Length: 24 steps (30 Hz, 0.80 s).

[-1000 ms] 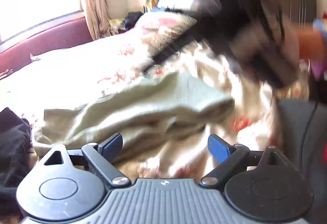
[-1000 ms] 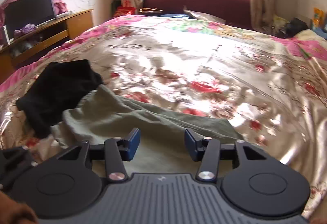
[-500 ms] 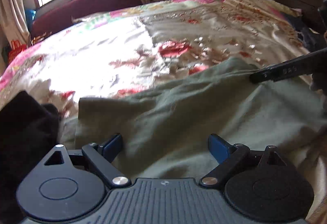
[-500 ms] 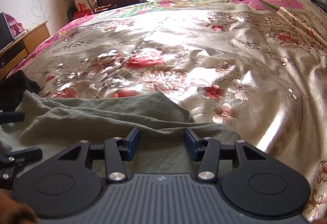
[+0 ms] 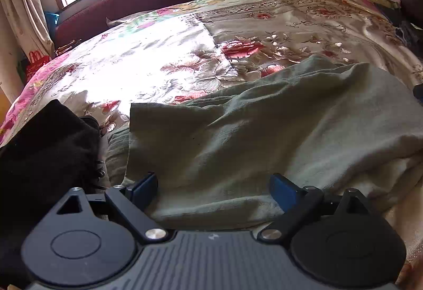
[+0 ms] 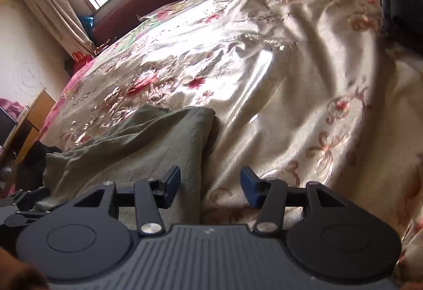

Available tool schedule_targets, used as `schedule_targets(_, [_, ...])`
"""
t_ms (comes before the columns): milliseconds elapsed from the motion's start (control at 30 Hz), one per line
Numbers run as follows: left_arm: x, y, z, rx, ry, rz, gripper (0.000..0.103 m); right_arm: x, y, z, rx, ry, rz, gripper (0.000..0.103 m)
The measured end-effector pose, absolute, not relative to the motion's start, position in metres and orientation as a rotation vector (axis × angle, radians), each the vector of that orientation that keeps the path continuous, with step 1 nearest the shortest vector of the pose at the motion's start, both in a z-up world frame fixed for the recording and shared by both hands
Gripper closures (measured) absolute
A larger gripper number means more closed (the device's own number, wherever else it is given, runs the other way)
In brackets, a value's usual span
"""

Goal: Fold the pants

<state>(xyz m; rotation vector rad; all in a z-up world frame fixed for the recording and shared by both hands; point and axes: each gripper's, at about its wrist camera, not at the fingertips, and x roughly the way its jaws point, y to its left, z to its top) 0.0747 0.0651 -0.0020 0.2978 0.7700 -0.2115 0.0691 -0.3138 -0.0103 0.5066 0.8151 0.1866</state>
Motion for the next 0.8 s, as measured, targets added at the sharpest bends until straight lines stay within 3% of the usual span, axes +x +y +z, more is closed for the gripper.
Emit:
schedule_targets(300, [0.078, 0.058, 0.001, 0.354, 0.798, -0.205, 0.000, 0.085, -0.313, -0.033, 0.717, 0.865, 0.352, 0.052])
schedule_targets(367, [0.081, 0.056, 0.000, 0.354, 0.805, -0.202, 0.000, 0.100, -0.313, -0.042, 0.783, 0.876, 0.375, 0.080])
schedule_targets(433, [0.083, 0.055, -0.001, 0.346, 0.816, -0.194, 0.000, 0.112, -0.303, -0.047, 0.790, 0.897, 0.374, 0.095])
schedule_targets(800, [0.066, 0.006, 0.007, 0.337, 0.812, -0.325, 0.000, 0.083, -0.358, -0.036, 0.864, 0.776, 0.247, 0.100])
